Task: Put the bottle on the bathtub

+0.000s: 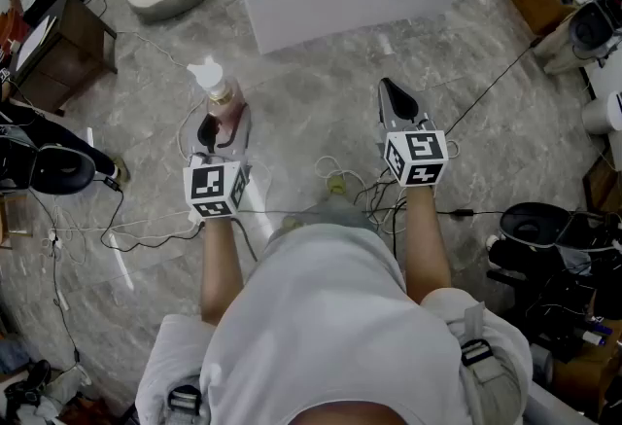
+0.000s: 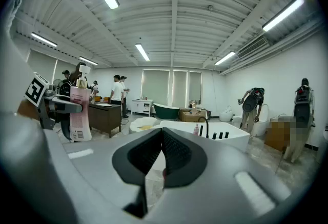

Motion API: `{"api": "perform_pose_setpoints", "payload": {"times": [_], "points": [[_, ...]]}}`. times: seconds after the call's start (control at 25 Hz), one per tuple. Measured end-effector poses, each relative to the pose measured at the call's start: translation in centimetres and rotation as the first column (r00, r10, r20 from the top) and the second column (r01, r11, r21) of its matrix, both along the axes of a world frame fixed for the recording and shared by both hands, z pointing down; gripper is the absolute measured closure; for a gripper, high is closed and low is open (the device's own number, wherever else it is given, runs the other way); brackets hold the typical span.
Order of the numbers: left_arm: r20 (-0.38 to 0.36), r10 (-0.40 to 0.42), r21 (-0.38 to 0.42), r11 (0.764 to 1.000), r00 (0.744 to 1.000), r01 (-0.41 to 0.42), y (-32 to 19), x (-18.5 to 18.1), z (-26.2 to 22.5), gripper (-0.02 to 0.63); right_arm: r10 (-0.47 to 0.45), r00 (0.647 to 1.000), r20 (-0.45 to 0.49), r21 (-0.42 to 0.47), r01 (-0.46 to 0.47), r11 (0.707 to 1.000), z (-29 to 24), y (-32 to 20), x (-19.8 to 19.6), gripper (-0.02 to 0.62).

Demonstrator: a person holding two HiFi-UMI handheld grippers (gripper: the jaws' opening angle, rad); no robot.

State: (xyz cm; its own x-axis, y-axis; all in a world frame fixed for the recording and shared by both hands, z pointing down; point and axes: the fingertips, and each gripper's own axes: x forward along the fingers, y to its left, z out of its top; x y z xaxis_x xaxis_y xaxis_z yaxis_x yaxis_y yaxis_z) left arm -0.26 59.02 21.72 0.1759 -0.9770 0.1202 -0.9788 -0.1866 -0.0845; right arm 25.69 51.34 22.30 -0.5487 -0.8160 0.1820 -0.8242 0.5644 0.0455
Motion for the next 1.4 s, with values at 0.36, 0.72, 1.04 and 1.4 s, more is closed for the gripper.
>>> {"api": "perform_pose_setpoints", "payload": {"times": [0.36,0.72,1.04,1.4], "points": [[-0.008,-0.005,0.005,1.0,1.0,0.005,0.4,-1.4,0.1,0.391,-0.005,1.0,-0.002,0.004,0.005,1.0,-0.1,0.3,-1.4,0.592],[-0.008,-0.008,0.009,1.0,1.0,0.008,1.4,-2.7,0.1,0.391,-0.009,1.0,-0.004,0.026,0.009,1.0,-0.1,1.1,-2.9,0.592],[-0.018,-0.009,0.013,1.0,1.0,0.009,2.5,-3.0,0.1,0.391,-0.003,1.0,0.005,0.036,0.003,0.999,-0.5,2.5,-2.7,0.592],[-0.01,-0.015,0.027,1.0,1.0,0.016,2.3,-4.1,-0.5,0.391,-0.04,0.999,0.02,0.042,0.039,0.998,-0.8,1.7,-5.2,0.592]]}}
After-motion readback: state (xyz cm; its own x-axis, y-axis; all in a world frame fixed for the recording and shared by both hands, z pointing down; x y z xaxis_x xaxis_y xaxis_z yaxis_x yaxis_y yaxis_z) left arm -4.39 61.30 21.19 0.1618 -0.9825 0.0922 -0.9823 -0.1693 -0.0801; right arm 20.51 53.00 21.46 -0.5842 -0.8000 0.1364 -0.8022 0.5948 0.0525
